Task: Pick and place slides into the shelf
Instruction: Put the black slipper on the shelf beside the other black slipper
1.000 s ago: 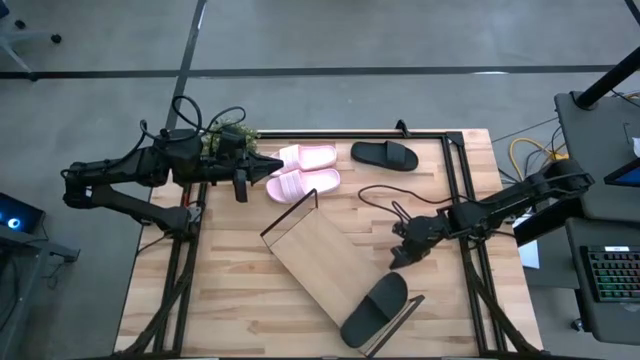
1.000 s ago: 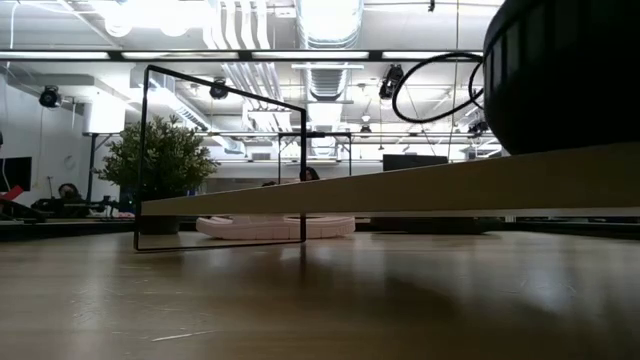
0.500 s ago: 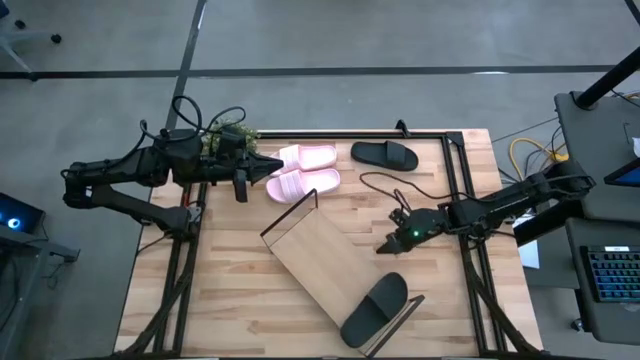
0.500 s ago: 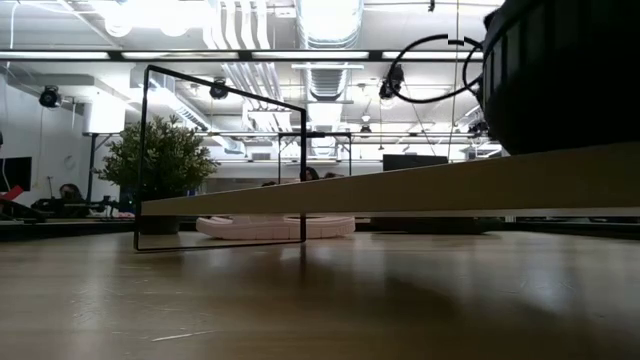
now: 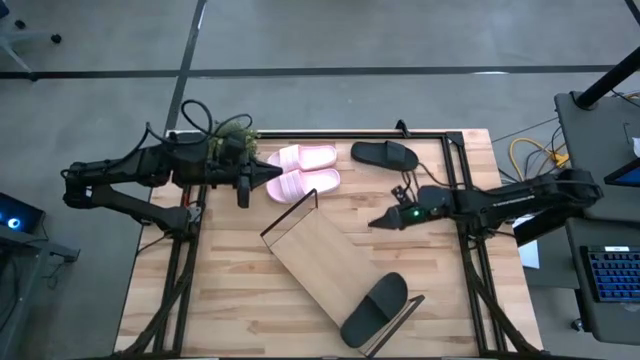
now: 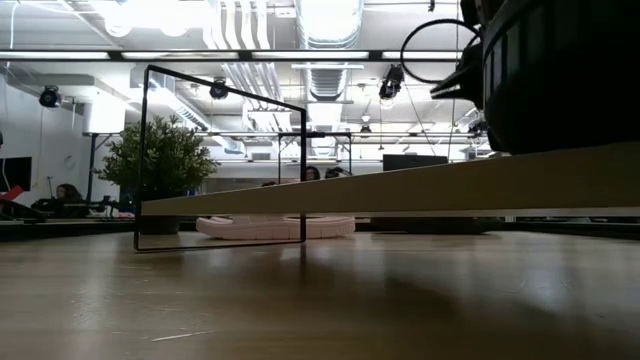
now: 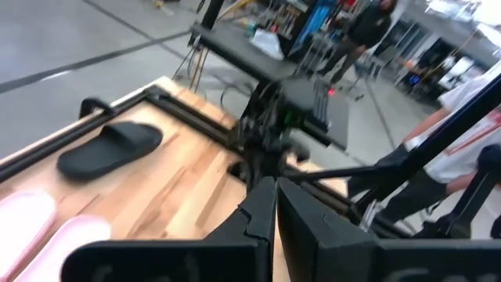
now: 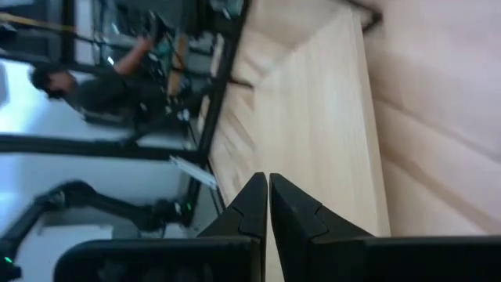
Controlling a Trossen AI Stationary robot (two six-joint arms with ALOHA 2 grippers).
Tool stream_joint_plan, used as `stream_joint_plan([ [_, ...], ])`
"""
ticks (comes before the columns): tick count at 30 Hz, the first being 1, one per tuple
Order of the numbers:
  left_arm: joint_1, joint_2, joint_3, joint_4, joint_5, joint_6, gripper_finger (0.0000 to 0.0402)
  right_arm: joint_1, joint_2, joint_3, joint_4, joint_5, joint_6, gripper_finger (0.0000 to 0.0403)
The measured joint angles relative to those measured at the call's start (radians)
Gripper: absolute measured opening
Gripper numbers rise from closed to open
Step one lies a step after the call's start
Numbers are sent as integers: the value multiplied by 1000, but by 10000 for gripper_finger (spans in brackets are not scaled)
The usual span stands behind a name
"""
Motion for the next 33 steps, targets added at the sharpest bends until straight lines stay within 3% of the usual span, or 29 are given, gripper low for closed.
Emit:
stream_joint_plan([
  [12,0,5,-64,-60,-24,0,0,-219,-155,15,-24,-8,-52,9],
  [22,2,8,-153,-49,-27,-53,0,-423,-191,209,-398,-98,-189,9],
  [30,2,11,-154,-18,-28,-54,0,-589,-181,304,-546,-122,-248,9],
  [33,3,11,-154,-12,-28,-54,0,-651,-168,301,-549,-186,-263,9],
])
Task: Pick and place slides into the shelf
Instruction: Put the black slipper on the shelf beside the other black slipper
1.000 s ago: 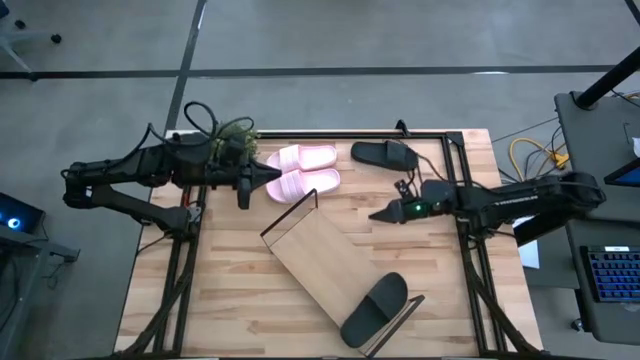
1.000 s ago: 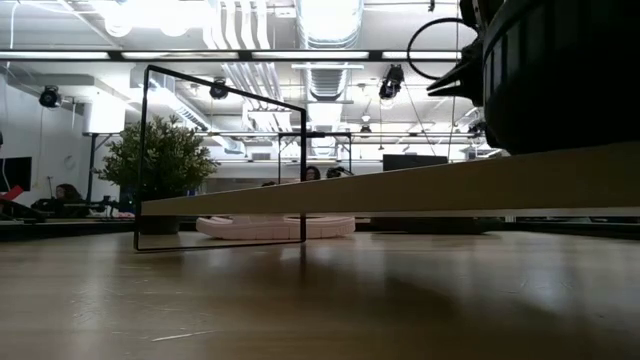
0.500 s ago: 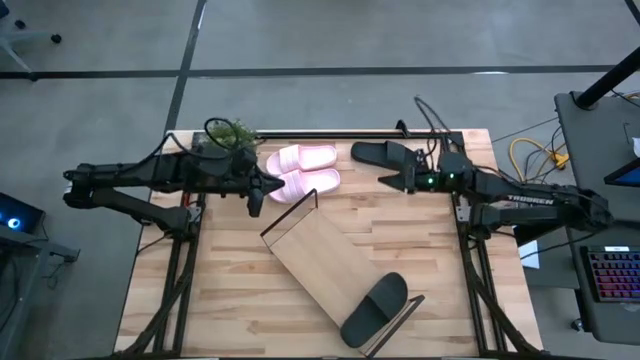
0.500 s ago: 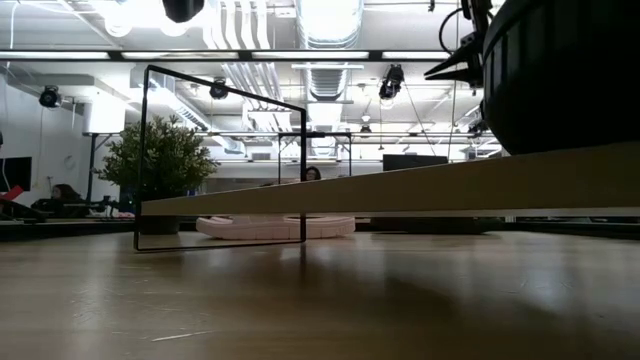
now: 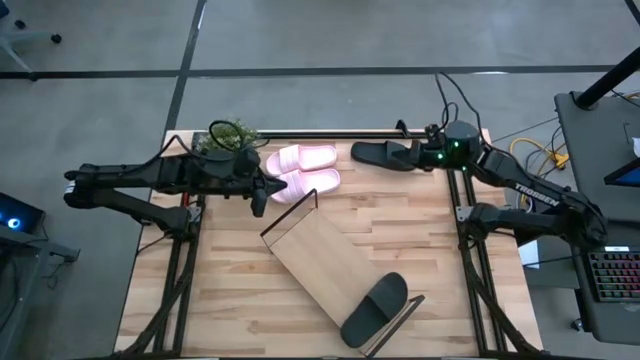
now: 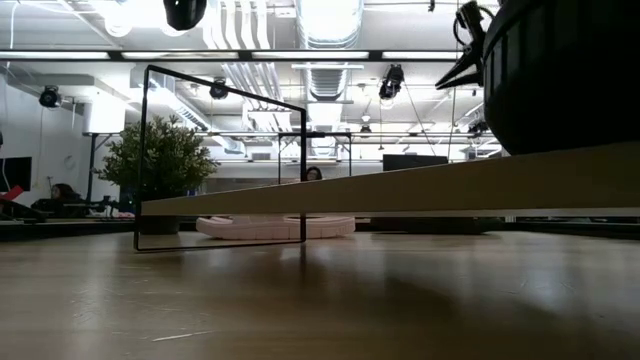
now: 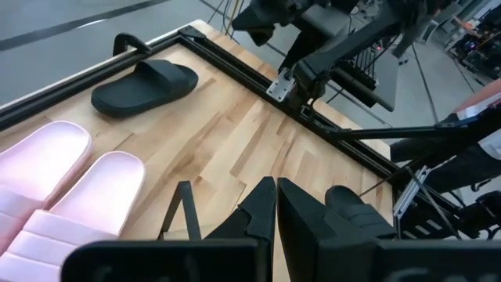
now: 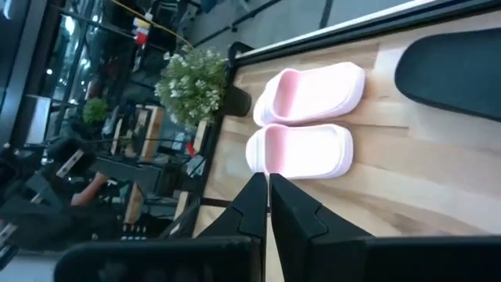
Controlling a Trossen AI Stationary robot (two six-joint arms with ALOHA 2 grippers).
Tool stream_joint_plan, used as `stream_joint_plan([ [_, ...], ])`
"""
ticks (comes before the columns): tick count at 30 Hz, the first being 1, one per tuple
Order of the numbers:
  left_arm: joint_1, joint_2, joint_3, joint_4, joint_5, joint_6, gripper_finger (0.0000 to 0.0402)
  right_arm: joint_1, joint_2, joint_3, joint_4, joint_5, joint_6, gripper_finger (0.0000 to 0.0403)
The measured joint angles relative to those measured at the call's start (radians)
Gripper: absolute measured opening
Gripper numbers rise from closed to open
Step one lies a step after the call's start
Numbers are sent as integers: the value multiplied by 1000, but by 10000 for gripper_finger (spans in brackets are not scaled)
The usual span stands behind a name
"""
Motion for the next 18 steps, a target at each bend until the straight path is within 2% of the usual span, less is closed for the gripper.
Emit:
stream_joint_plan([
  [7,0,0,0,7,0,0,0,-99,54,-4,-25,-87,-23,9],
  [18,5,0,0,5,-31,0,0,-199,158,-4,-47,-146,-35,8],
])
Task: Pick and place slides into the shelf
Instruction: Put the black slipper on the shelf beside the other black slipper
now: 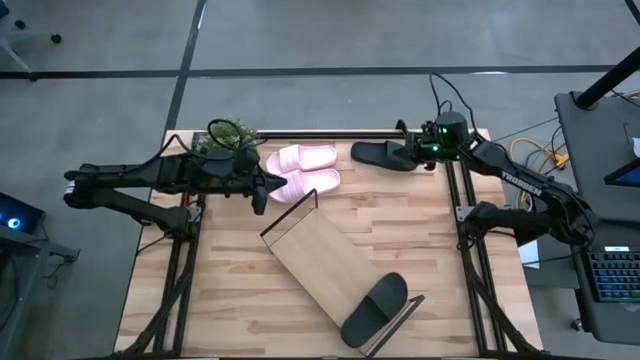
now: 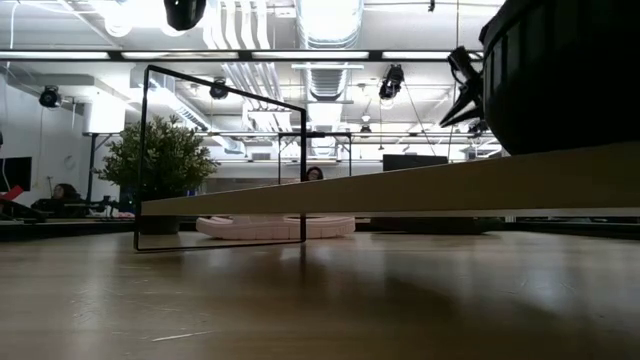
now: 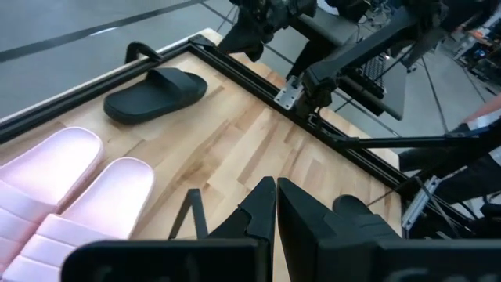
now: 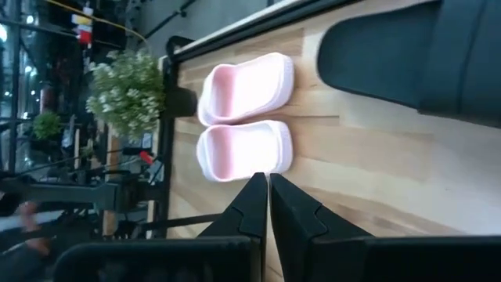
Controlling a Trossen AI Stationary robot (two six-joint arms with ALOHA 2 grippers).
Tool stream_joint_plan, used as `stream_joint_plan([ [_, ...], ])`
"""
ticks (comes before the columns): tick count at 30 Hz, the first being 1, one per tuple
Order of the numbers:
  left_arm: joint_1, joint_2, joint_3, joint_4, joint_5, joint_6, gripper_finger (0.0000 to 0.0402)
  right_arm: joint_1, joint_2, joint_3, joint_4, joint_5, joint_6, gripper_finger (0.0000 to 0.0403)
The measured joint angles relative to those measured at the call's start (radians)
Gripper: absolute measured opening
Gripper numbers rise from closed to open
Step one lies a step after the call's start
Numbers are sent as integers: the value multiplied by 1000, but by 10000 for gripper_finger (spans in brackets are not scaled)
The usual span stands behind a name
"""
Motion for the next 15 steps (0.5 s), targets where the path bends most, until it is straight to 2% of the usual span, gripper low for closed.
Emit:
stream_joint_plan([
  [15,0,1,0,-5,-7,-1,0,-207,81,-1,-3,-117,-47,8],
])
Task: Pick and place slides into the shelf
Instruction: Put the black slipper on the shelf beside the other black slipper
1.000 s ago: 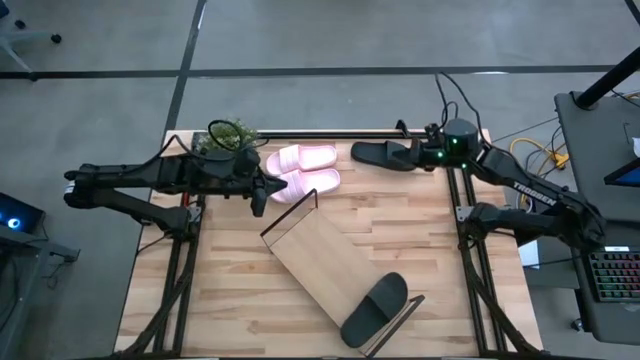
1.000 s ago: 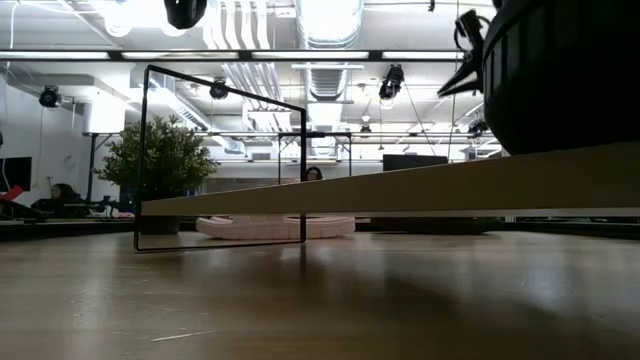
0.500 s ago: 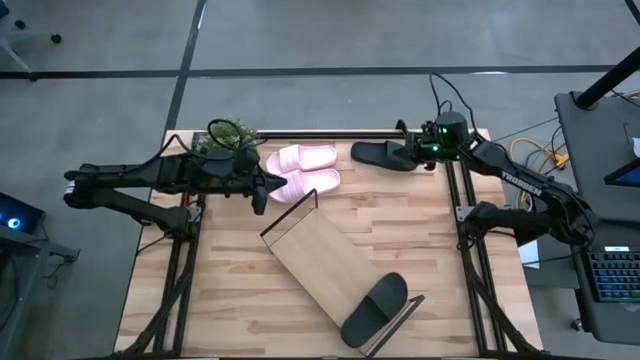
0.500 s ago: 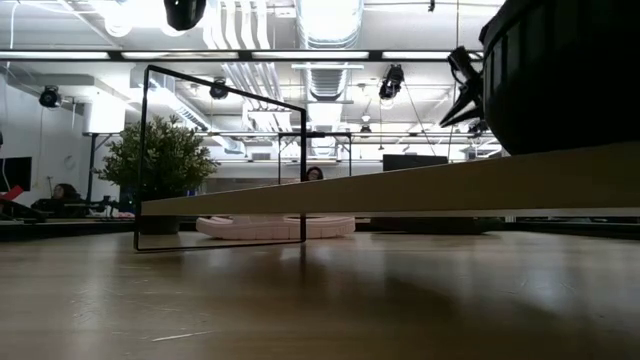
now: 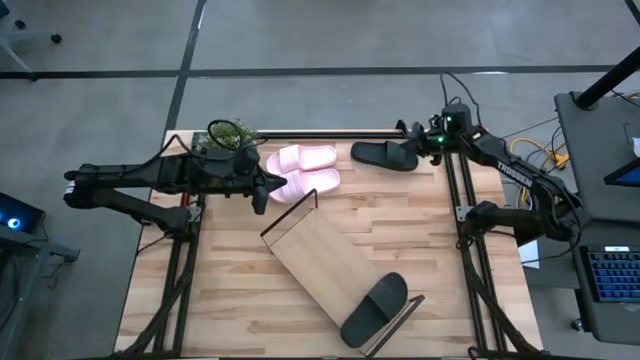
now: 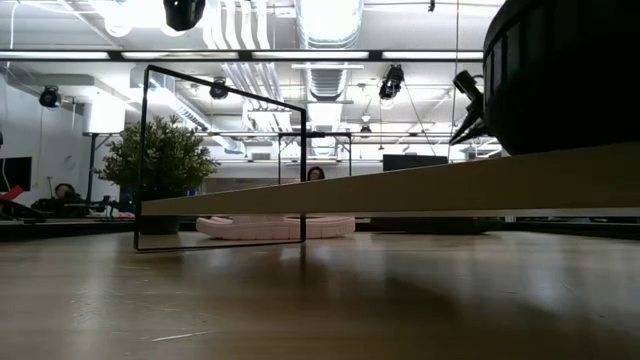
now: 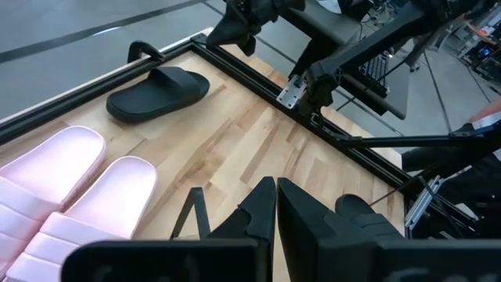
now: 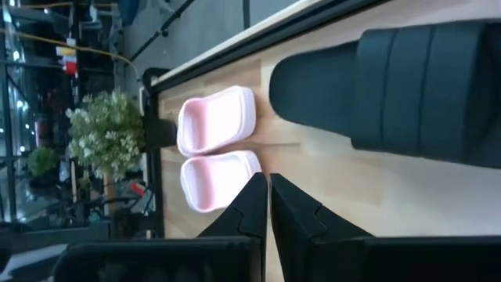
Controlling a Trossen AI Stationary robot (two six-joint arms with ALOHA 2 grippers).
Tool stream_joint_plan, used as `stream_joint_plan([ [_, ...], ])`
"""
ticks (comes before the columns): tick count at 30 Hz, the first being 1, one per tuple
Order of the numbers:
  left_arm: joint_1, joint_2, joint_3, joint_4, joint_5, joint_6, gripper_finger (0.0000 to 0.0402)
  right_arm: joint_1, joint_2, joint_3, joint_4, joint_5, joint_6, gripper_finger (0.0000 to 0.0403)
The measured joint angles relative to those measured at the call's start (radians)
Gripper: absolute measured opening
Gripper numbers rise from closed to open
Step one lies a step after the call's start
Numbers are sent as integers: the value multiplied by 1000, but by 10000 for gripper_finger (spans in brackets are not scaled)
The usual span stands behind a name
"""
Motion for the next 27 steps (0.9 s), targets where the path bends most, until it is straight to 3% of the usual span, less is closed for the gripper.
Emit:
stream_joint_plan([
  [7,0,0,0,1,0,0,0,-51,1,-9,-43,-7,-41,8],
  [18,0,0,0,4,1,0,0,-107,1,-129,-34,-25,-56,8],
  [27,0,0,0,4,1,-1,0,-154,1,-185,110,-20,-62,8],
])
